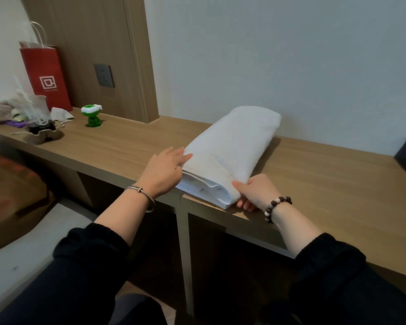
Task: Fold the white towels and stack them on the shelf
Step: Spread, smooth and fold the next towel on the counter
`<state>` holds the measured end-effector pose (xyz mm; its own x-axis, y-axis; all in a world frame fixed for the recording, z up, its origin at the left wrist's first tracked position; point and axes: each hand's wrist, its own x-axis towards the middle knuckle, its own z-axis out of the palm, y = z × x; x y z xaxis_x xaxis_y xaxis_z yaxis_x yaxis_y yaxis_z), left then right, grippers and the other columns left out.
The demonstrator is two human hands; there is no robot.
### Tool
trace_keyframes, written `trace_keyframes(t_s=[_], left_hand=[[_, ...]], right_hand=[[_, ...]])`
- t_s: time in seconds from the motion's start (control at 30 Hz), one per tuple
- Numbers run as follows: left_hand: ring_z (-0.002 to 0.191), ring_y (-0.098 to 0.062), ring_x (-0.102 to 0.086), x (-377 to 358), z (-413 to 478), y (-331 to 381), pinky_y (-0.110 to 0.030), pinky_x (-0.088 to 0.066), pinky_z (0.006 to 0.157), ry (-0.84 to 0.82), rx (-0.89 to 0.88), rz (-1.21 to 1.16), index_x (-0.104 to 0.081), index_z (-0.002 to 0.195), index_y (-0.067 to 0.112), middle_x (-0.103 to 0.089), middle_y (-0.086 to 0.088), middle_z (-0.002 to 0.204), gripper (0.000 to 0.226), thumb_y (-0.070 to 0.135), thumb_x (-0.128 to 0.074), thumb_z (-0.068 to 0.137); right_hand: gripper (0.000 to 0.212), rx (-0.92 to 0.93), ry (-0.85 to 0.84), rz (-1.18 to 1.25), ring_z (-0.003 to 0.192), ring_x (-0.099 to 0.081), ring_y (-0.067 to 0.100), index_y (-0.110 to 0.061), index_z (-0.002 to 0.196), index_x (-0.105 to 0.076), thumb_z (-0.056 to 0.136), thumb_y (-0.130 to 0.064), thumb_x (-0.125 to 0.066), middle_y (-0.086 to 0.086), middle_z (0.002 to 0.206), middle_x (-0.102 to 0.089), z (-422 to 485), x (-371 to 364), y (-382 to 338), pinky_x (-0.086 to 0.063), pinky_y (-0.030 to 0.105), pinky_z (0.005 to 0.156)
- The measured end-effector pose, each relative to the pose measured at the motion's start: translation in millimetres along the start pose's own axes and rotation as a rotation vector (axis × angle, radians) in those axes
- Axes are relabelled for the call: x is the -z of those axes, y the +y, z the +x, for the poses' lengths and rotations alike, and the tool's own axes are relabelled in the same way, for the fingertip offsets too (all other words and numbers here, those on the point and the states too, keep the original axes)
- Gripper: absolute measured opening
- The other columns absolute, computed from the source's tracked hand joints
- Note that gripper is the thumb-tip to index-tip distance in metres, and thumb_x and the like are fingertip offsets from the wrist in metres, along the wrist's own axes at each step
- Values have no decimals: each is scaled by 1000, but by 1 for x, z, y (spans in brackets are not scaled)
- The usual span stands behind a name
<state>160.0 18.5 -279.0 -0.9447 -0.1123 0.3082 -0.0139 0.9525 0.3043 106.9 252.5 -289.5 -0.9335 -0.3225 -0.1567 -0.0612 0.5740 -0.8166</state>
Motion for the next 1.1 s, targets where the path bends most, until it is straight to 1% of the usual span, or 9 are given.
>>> trace_keyframes(t_s=[0.1, 0.2, 0.27, 0.37, 0.53, 0.63, 0.8, 0.9, 1.1], left_hand=[[140, -26, -28, 6, 13, 17, -49, -24, 112, -15, 66, -23, -46, 138, 22, -37, 0, 150, 43, 24, -25, 101], [142, -24, -21, -1, 14, 20, -49, -21, 113, -68, 21, 158, -27, 148, 28, -23, 0, 156, 48, 33, -27, 100], [141, -23, -25, -2, 14, 10, -43, -23, 113, -60, -9, 192, -25, 149, 28, -24, -1, 156, 49, 36, -28, 100], [137, -23, -32, -3, 19, 5, -40, -28, 110, -109, -30, 231, -25, 149, 30, -32, 2, 153, 49, 39, -22, 101], [122, -20, -45, 5, 21, 15, -27, -27, 98, -95, -101, 236, -35, 145, 24, -47, -1, 143, 48, 37, -23, 101], [112, -23, -46, 17, 17, 18, -21, -21, 79, -102, -133, 157, -42, 141, 26, -56, -3, 134, 46, 42, -26, 101], [103, -17, -44, 25, 3, 17, -32, -38, 84, -131, -179, 146, -43, 141, 31, -61, 1, 117, 56, 58, -42, 91], [100, -13, -41, 15, -5, 18, -31, -41, 87, -54, -256, 156, -43, 140, 30, -57, 7, 109, 62, 52, -58, 84], [100, -7, -40, -5, -5, 17, -17, -30, 79, 49, -227, -47, -51, 135, 28, -47, 10, 99, 51, 35, -65, 86]], right_hand=[[43, 62, -109, 24, 33, -49, 8, -9, 60, -59, 95, -31, -54, 0, 50, -65, -7, -24, -12, -40, 17, 37], [47, 132, -97, -106, 35, -52, 7, -12, 58, -61, 93, -42, -54, -1, 49, -65, -7, -32, -22, -41, 18, 41], [50, 208, 78, -283, 41, -54, 9, -17, 53, -57, 89, -51, -55, -3, 46, -60, -7, -29, -24, -38, 22, 46], [41, 346, 430, -405, 56, -51, 10, -24, 64, -48, 84, -58, -55, -10, 58, -53, -13, -30, -25, -34, 24, 48], [52, 419, 244, -460, 69, -46, 6, -26, 88, -43, 67, -70, -60, -11, 86, -43, -20, -39, -27, -32, 25, 53], [52, 370, 296, -527, 76, -49, 14, -22, 93, -45, 68, -64, -61, -5, 92, -44, -15, -36, -24, -37, 29, 60], [30, 316, 308, -403, 84, -52, 20, -18, 97, -48, 79, -36, -63, 3, 109, -50, -1, -11, -11, -42, 31, 67], [29, 329, 328, -423, 94, -53, 18, -16, 107, -54, 85, -34, -61, 2, 125, -49, 4, 3, -3, -42, 30, 71], [29, 396, 421, -516, 78, -50, 18, -19, 108, -59, 84, -34, -64, -1, 110, -48, 5, 8, -3, -36, 27, 61]])
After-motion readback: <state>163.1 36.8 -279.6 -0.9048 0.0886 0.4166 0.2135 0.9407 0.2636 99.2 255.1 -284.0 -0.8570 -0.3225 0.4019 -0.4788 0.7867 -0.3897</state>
